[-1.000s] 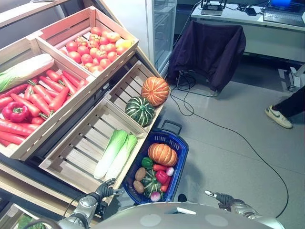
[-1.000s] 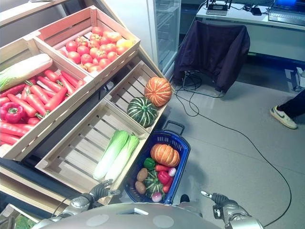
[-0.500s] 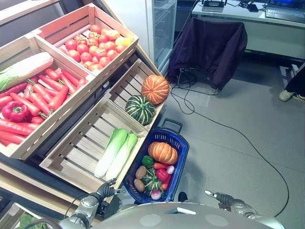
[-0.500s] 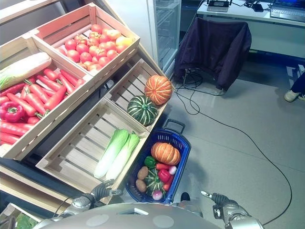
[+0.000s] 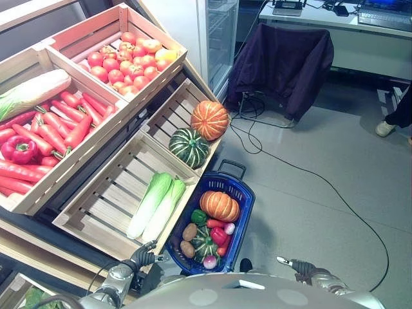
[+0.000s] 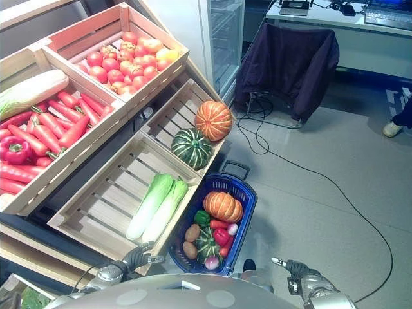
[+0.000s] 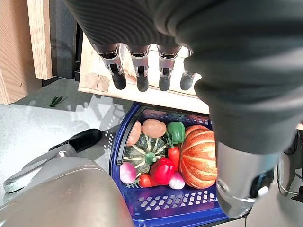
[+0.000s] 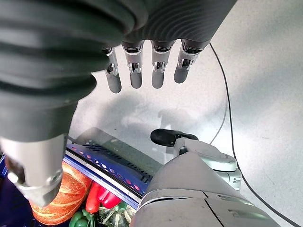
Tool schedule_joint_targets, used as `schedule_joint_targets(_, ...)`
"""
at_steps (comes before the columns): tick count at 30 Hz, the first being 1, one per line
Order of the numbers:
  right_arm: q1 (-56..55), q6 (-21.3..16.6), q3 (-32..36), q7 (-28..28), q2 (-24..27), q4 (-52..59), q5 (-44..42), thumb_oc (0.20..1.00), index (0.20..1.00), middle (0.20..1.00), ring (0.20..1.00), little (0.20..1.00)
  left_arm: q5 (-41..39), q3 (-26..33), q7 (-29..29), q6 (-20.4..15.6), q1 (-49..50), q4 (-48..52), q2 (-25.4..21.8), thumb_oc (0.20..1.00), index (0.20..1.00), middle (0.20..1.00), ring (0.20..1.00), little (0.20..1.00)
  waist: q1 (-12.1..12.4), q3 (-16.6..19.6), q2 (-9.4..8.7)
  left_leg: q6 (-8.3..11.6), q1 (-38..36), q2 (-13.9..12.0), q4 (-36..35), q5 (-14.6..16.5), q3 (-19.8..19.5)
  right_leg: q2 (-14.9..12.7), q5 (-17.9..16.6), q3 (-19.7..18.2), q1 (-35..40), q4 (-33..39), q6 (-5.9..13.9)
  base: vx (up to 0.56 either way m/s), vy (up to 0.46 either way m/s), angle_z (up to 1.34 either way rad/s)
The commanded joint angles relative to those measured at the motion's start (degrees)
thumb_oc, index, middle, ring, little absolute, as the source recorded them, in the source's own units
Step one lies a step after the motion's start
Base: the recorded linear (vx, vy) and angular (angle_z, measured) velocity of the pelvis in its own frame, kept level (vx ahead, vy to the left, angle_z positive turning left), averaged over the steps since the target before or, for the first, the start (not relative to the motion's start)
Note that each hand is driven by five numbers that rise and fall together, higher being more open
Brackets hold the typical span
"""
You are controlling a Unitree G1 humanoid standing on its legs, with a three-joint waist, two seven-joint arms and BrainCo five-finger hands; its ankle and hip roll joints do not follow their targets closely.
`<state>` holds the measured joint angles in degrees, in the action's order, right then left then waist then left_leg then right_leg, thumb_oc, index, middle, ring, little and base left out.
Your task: Pick up fruits and vegetables into the basket
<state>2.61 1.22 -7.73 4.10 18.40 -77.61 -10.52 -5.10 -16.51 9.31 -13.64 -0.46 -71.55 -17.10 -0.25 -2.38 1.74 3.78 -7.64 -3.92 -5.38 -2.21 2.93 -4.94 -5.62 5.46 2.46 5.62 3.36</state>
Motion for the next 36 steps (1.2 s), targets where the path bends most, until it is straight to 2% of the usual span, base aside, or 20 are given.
schedule_joint_targets(1,4.78,-0.36,-2.53,-0.33,-1.24,-3.26,0.87,1.0,1.0,1.0,1.0,1.0,-2.53,1.19,-0.32,-0.52,-3.83,-2.63,-0.03,1.0,1.0,1.0,1.0,1.0,-0.65,-1.58,-1.57,-0.27,0.5,0.86,0.38,5.76,-1.33,-2.41,5.49,1.03,4.25,-0.62,4.66,0.0,0.0,0.0)
schedule_joint_targets(8,4.77,-0.41,-2.79,0.09,-0.81,-2.93,1.05,1.0,1.0,1.0,1.0,1.0,-3.57,1.35,-0.63,-0.29,-3.53,-2.24,-0.23,1.0,1.0,1.0,1.0,1.0,-0.39,-2.54,-1.44,0.03,1.85,0.69,0.38,5.04,-1.58,-2.44,5.18,1.17,3.29,-0.62,4.81,0.0,0.0,0.0)
schedule_joint_targets(15,6.12,-0.31,-3.89,-0.92,-0.66,-1.93,-0.9,1.0,1.0,1.0,1.0,1.0,-6.89,0.74,-2.09,-1.06,-4.27,-1.39,0.24,1.0,1.0,1.0,1.0,1.0,-0.17,-5.44,-0.95,-0.08,6.15,0.81,0.38,3.29,-2.08,-2.28,4.13,0.67,-0.69,-0.62,4.38,-0.05,-0.002,0.0)
schedule_joint_targets(20,7.32,-0.65,-4.44,-2.09,-0.69,-1.28,-1.8,1.0,1.0,1.0,1.0,1.0,-9.99,1.12,-2.6,-3.07,-5.67,-0.5,0.38,1.0,1.0,1.0,1.0,1.0,-0.21,-8.22,-0.5,-0.24,9.37,1.16,0.38,2.04,-2.9,-1.91,3.5,0.53,-3.81,-0.62,3.96,-0.1,0.0,0.02)
schedule_joint_targets(24,9.3,-1.33,-5.15,-2.67,0.16,0.06,-3.89,1.0,1.0,1.0,1.0,1.0,-14.24,0.76,-2.45,-5.62,-8.28,2.14,0.04,1.0,1.0,1.0,1.0,1.0,-0.28,-11.83,0.0,-0.33,13.29,1.64,0.38,0.54,-3.82,-1.32,2.59,0.33,-7.6,-0.62,3.39,-0.13,-0.004,0.08)
schedule_joint_targets(26,9.55,-1.31,-5.25,-2.7,0.24,0.26,-4.1,1.0,1.0,1.0,1.0,1.0,-14.63,0.64,-2.46,-5.72,-8.56,2.46,-0.02,1.0,1.0,1.0,1.0,1.0,-0.32,-12.15,0.06,-0.34,13.65,1.68,0.38,0.42,-3.88,-1.26,2.49,0.31,-7.96,-0.62,3.32,-0.08,0.0,0.12)
schedule_joint_targets(27,11.1,-1.4,-5.88,-2.89,0.57,1.24,-4.99,1.0,1.0,1.0,1.0,1.0,-16.21,0.27,-3.33,-5.82,-10.36,4.24,-0.19,1.0,1.0,1.0,1.0,1.0,-0.43,-14.19,0.19,-0.42,15.61,1.86,0.38,-0.27,-3.68,-1.0,1.83,0.2,-9.99,-0.62,2.97,-0.15,-0.004,0.02)
schedule_joint_targets(29,12.17,-1.3,-6.32,-3.07,0.74,1.92,-5.52,1.0,1.0,1.0,1.0,1.0,-16.94,0.23,-4.28,-6.29,-11.47,5.15,-0.2,1.0,1.0,1.0,1.0,1.0,-0.42,-15.63,0.18,-0.46,16.79,2.06,0.38,-0.62,-3.77,-0.85,1.46,0.22,-11.19,-0.62,2.78,-0.12,-0.006,-0.02)
schedule_joint_targets(36,15.15,-0.51,-7.12,-3.27,2.16,2.86,-7.06,1.0,1.0,1.0,1.0,1.0,-21.63,0.36,-5.25,-10.81,-14.65,9.91,-2.04,1.0,1.0,1.0,1.0,1.0,-0.45,-19.26,0.03,-0.38,19.77,2.69,0.38,-1.44,-3.48,-0.95,0.38,0.05,-14.33,-0.64,2.56,-0.07,0.013,0.0)
